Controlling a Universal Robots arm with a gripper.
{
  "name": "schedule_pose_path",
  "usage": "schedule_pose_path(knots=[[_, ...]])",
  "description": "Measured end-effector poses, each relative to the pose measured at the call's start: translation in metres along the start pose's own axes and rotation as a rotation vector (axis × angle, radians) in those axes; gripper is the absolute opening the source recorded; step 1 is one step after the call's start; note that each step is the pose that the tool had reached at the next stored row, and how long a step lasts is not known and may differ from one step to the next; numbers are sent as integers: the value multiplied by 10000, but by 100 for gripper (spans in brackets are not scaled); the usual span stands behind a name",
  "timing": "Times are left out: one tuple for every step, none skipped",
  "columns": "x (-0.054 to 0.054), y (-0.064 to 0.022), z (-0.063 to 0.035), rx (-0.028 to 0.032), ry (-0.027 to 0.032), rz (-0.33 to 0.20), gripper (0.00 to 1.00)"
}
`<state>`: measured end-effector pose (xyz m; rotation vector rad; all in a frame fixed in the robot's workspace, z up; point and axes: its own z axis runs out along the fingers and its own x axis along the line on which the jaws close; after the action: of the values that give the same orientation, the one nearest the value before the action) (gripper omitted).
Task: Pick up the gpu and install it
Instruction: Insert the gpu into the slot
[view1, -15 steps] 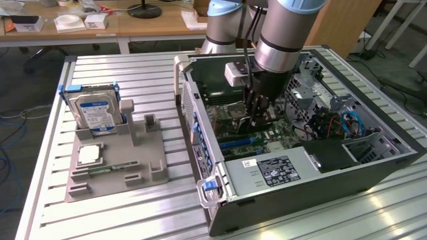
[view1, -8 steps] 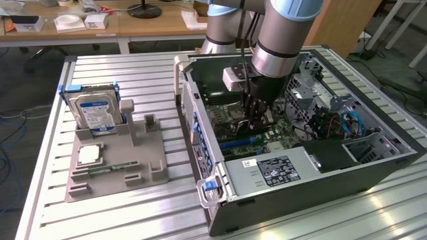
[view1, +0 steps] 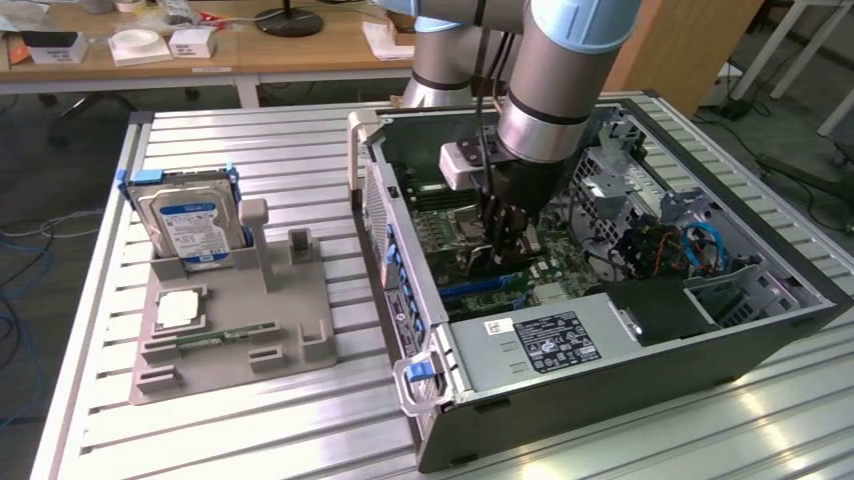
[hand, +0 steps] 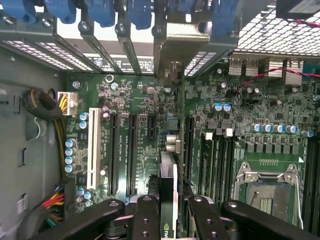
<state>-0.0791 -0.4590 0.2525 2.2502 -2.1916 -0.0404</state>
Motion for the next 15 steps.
schedule_pose_path(knots=[[0, 8, 9, 0, 0, -3, 27], [0, 15, 17, 0, 0, -6, 27], [0, 19, 22, -1, 1, -6, 27], [0, 19, 22, -1, 2, -7, 27], [0, 19, 22, -1, 2, -8, 27], [0, 19, 22, -1, 2, -8, 27], [0, 21, 24, -1, 2, -7, 27], [-1, 25, 28, 1, -2, -5, 27], [-1, 29, 33, 0, -1, -5, 27], [0, 30, 37, 0, -1, -7, 27], [0, 30, 40, -1, 0, -8, 27], [0, 30, 43, 1, 1, -8, 27], [0, 30, 45, 4, 1, -9, 27], [0, 30, 45, 4, 2, -7, 27], [0, 31, 45, 4, 3, -6, 27]])
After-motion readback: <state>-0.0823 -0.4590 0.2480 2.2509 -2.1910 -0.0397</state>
